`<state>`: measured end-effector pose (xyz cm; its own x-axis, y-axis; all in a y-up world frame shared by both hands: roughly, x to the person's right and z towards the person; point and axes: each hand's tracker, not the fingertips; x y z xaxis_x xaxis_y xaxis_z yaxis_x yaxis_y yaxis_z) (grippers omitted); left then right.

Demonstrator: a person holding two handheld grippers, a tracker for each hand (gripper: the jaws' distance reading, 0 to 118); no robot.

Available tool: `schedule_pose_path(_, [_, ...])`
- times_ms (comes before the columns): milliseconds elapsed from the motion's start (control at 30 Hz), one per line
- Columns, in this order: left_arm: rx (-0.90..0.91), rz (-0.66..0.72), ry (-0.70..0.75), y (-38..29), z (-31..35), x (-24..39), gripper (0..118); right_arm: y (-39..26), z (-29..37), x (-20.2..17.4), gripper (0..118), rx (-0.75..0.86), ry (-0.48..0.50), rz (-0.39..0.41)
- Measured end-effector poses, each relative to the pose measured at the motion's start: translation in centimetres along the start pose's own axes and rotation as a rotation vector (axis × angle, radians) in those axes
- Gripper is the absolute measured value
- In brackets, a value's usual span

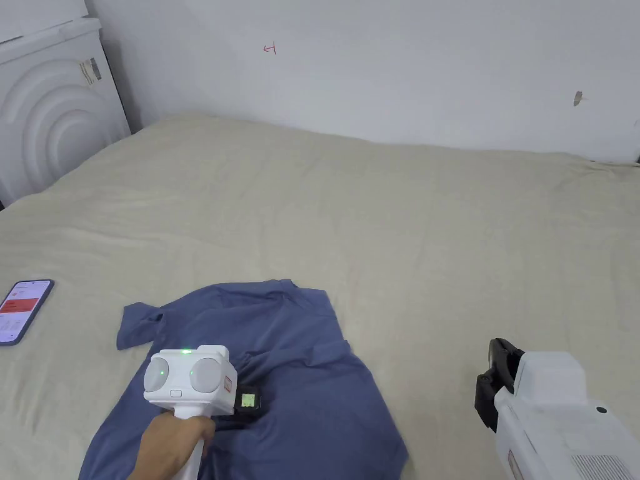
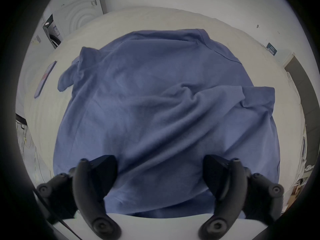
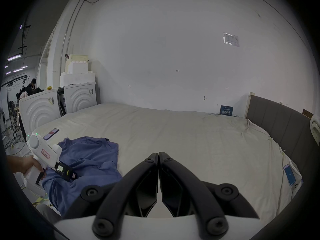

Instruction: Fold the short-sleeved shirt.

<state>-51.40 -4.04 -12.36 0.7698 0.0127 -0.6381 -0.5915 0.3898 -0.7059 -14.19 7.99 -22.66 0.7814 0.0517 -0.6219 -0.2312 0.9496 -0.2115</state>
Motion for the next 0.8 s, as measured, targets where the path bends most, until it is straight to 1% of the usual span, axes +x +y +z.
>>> schedule_pose_path(33, [0.003, -0.012, -0.002, 0.0, 0.4, 0.2, 68, -0.1, 0.0, 0.1, 1, -0.002, -0.001, -0.004])
schedule_pose_path(67, [0.013, -0.028, -0.014, 0.0, 0.8, 0.4, 51, -0.1, 0.1, 0.3, 1, -0.003, -0.002, -0.010])
schedule_pose_path(100, [0.023, -0.039, -0.019, 0.3, 1.4, 0.6, 24, -0.1, 0.2, 0.4, 1, -0.005, -0.002, -0.016])
schedule_pose_path(133, [0.028, -0.050, -0.020, 0.3, 1.7, 0.6, 6, -0.1, 0.3, 0.5, 1, -0.004, -0.003, -0.020])
schedule_pose_path(200, [0.035, -0.040, -0.061, 0.1, 2.2, 0.8, 3, 0.0, 0.7, 0.7, 1, 0.001, -0.005, -0.024])
schedule_pose_path(233, [0.033, -0.040, -0.054, 0.4, 2.0, 0.7, 2, 0.1, 0.9, 0.9, 1, 0.005, -0.006, -0.026])
schedule_pose_path(333, [0.088, -0.034, -0.062, 0.7, 3.8, 0.5, 0, 0.5, 1.7, 1.7, 1, 0.019, -0.009, -0.030])
schedule_pose_path(367, [0.118, -0.019, -0.091, 1.4, 4.1, 0.2, 0, 0.6, 2.0, 2.0, 1, 0.026, -0.013, -0.028])
schedule_pose_path(533, [0.237, -0.004, -0.179, 4.5, 9.6, 1.3, 0, 1.2, 3.7, 4.0, 1, 0.056, -0.040, -0.038])
schedule_pose_path(667, [0.324, -0.115, -0.195, 6.4, 13.4, 5.9, 0, 1.3, 5.5, 6.2, 1, 0.080, -0.078, -0.052])
schedule_pose_path(800, [0.417, -0.196, -0.249, 8.4, 16.3, 10.6, 0, 1.3, 7.2, 8.7, 1, 0.097, -0.132, -0.063])
